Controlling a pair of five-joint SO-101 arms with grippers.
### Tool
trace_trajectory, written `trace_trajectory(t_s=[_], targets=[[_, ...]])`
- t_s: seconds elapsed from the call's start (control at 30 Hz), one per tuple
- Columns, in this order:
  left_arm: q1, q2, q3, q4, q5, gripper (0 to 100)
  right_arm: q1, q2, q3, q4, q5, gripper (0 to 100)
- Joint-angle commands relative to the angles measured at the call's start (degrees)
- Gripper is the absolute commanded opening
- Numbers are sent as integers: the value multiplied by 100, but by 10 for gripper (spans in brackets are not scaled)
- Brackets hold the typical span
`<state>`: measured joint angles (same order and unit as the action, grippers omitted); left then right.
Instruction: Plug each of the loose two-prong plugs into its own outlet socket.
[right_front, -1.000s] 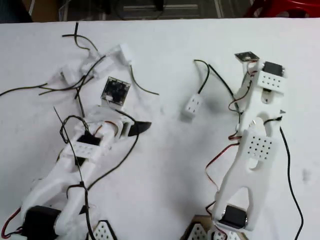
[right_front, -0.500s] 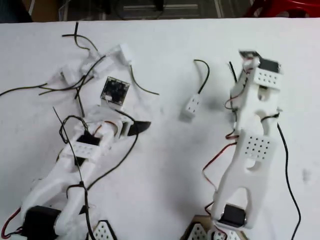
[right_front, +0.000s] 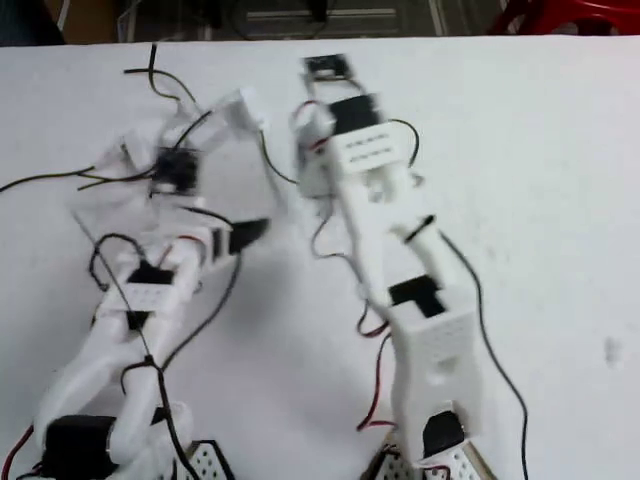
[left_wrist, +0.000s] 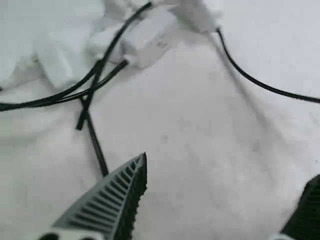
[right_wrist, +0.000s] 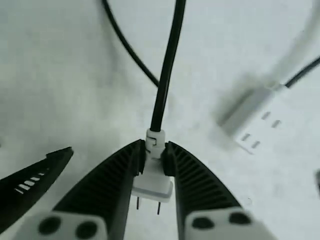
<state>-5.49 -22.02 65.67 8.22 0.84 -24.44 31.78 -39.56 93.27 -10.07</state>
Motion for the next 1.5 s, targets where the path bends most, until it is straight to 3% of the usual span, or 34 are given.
trace_trajectory(t_s=[0.0,0.23,0.4,0.6,0.77,0.9,0.97,1.1,1.17,1.37,1.47], targets=[[-585,-233,-290,-123,818,453,-259,251,-26,-637,-976,18],[-884,-233,-308,-123,1284,453,-251,1754,-141,-1481,-2048,25],[-655,-233,-316,-149,1284,453,-233,2035,-686,-1165,-2277,183],[259,-207,-325,-237,1240,453,66,1675,-2286,215,-2242,341],[971,-92,-308,-809,659,453,804,1393,-2998,532,-1890,344],[1262,1033,-1037,-853,484,452,1464,1323,-2980,541,-1407,344],[1209,1938,-1916,-308,466,452,1763,1305,-2945,549,-1222,344],[1147,3143,-3956,2224,431,452,2229,1235,-2611,541,-1099,344],[1165,3468,-4501,2901,431,452,2396,1200,-2435,541,-1090,344],[1525,3609,-4730,3112,431,443,2607,1209,-2286,532,-747,344],[1912,3644,-4756,3095,431,347,2624,1218,-2286,532,-747,344]])
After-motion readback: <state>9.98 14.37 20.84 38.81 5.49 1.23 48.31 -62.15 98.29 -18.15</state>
